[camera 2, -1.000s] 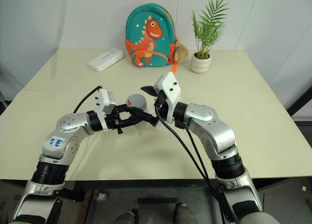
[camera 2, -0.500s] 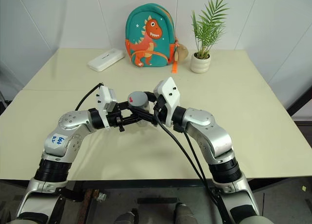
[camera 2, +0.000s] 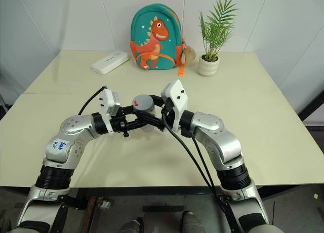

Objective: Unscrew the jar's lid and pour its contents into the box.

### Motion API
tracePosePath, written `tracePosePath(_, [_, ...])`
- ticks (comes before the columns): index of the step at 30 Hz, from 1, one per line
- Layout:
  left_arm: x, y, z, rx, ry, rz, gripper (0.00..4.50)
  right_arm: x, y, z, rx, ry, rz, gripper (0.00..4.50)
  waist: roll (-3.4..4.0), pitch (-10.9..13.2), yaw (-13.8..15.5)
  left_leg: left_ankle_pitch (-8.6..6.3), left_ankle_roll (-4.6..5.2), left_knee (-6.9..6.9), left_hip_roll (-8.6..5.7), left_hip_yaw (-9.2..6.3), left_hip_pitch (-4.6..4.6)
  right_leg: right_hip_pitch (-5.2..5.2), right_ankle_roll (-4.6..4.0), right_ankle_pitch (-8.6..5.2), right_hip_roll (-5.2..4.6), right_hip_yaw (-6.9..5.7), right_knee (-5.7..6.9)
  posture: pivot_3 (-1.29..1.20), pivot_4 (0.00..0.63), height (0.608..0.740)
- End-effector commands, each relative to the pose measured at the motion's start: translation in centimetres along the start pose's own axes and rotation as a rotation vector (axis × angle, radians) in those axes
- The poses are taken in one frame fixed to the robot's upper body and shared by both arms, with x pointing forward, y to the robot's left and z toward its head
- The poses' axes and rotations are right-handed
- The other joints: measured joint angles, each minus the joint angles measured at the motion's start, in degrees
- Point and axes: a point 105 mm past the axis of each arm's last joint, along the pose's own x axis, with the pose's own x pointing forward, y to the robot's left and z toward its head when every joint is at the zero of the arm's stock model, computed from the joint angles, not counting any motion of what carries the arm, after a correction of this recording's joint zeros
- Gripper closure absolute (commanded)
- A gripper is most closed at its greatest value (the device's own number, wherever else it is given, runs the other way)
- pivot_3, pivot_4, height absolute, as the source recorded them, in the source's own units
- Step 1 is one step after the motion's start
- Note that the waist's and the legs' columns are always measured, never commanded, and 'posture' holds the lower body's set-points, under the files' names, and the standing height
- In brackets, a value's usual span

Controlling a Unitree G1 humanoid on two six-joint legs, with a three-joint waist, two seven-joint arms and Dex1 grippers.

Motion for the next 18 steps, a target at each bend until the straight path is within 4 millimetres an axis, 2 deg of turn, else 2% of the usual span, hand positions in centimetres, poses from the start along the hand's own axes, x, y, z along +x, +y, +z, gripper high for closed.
tracePosePath(1, [-0.5,0.0,0.5,-0.041,-0.026,-0.064,2.56,-0.3,3.3,3.2,-0.053,-0.105,0.332,1.77,0.0,0.0,0.0,0.0,0.0,0.01,0.0,0.0,0.0,0.02,0.0,0.0,0.0,0.0,-0.01,0.0,0.15,0.74])
tracePosePath(5, [-0.6,-1.2,0.4,-0.072,-0.001,-0.2,2.56,-0.6,3.8,3.3,-0.061,-0.064,0.464,1.77,0.01,0.0,-0.3,0.0,0.01,0.02,0.04,0.0,0.05,0.02,-0.03,-0.02,0.06,0.0,0.0,0.0,0.15,0.74])
tracePosePath(10, [-0.5,-2.6,0.5,-0.067,0.026,-0.336,2.56,-0.9,3.7,3.5,-0.067,-0.034,0.542,1.77,0.03,0.0,-0.3,0.0,0.01,0.03,0.05,0.0,0.04,0.01,-0.03,-0.03,0.07,0.0,0.02,0.0,0.15,0.74])
tracePosePath(16, [-0.3,-2.2,0.9,-0.049,0.011,-0.317,2.56,-0.5,3.3,3.8,-0.035,-0.056,0.519,1.77,0.03,0.0,-0.1,0.0,0.01,0.06,0.05,-0.01,0.03,0.02,-0.01,-0.03,0.07,0.0,0.02,0.0,0.15,0.74])
tracePosePath(18, [-0.4,-2.1,0.9,-0.05,0.008,-0.308,2.56,-0.4,3.1,3.8,-0.003,-0.058,0.489,1.22,0.03,0.0,-0.1,0.0,0.01,0.06,0.05,-0.01,0.03,0.01,0.01,-0.01,0.07,0.0,0.04,0.0,0.15,0.74])
